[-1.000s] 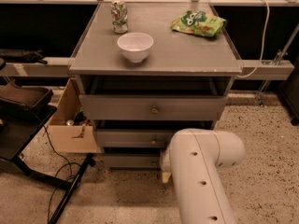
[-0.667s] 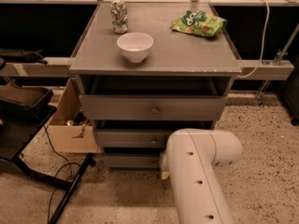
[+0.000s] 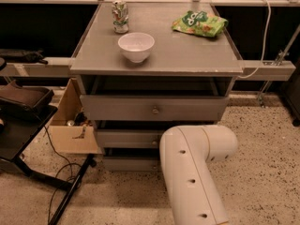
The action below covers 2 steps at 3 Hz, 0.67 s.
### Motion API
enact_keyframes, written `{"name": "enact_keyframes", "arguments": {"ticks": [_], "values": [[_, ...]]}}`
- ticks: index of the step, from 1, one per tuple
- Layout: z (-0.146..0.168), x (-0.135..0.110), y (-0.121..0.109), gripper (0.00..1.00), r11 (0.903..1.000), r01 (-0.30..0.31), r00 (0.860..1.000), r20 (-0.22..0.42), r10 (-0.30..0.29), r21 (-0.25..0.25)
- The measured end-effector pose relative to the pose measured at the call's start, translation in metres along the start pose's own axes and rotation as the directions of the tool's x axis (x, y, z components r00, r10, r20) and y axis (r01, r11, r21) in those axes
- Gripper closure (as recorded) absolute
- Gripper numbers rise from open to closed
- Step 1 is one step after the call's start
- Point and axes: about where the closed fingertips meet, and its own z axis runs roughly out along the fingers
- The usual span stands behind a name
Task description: Open bottom drawer
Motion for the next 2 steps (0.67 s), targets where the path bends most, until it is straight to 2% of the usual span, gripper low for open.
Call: {"name": "enact_keyframes", "arguments": {"ticks": [1, 2], "values": [[-0.0032, -0.0006, -0.0009, 0.96, 1.0, 0.0, 1.0, 0.0, 0.0, 0.0], [-0.0082, 0.0006, 0.0018, 1.0, 0.9999, 0.0, 1.0, -0.005, 0.0, -0.011]]}}
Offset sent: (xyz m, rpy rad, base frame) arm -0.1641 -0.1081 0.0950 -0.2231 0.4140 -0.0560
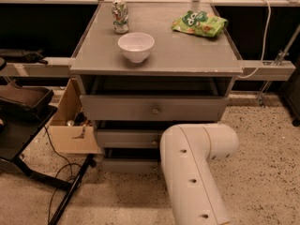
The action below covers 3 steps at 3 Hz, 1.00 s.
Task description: Open bottom drawer
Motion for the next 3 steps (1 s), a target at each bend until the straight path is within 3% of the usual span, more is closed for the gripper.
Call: {"name": "enact_keyframes", "arguments": {"ticks": [3], "values": [[-0.0117, -0.0012, -0.0031, 1.0, 1.0, -0.002, 1.0, -0.004, 0.002, -0.002]]}}
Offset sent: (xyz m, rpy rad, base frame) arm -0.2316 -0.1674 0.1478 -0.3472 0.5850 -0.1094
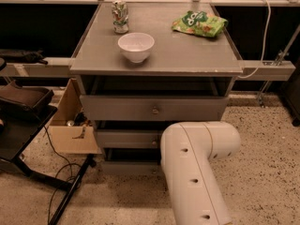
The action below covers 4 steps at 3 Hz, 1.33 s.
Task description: Open bottom drawer
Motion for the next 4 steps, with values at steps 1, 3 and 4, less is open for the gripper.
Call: {"name": "enact_keyframes", "arguments": {"ticks": [1, 3, 4], "values": [[-0.003, -0.001, -0.001, 1.0, 1.0, 0.0, 1.0, 0.0, 0.0, 0.0], [-0.015, 0.004, 0.007, 1.0, 0.9996, -0.006, 1.0, -0.008, 0.006, -0.026], [-0.017, 0.004, 0.007, 1.0, 0.9996, -0.006, 1.0, -0.008, 0.006, -0.026]]}}
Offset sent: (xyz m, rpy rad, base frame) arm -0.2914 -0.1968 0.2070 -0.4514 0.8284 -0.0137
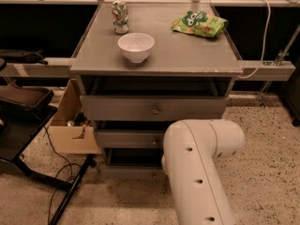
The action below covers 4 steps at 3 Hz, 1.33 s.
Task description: Open bottom drawer
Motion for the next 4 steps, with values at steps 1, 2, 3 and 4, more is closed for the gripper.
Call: {"name": "enact_keyframes", "arguments": {"ticks": [1, 2, 3, 4], "values": [[-0.004, 0.002, 0.004, 1.0, 0.9999, -0.006, 1.0, 0.001, 0.006, -0.009], [-0.007, 0.005, 0.013, 1.0, 0.9994, -0.002, 1.0, -0.006, 0.002, -0.034], [-0.01, 0.007, 0.022, 0.97, 0.9982, 0.002, 1.0, -0.012, -0.003, -0.059], [-0.01, 0.007, 0.022, 0.73, 0.9982, 0.002, 1.0, -0.012, -0.003, -0.059]]}}
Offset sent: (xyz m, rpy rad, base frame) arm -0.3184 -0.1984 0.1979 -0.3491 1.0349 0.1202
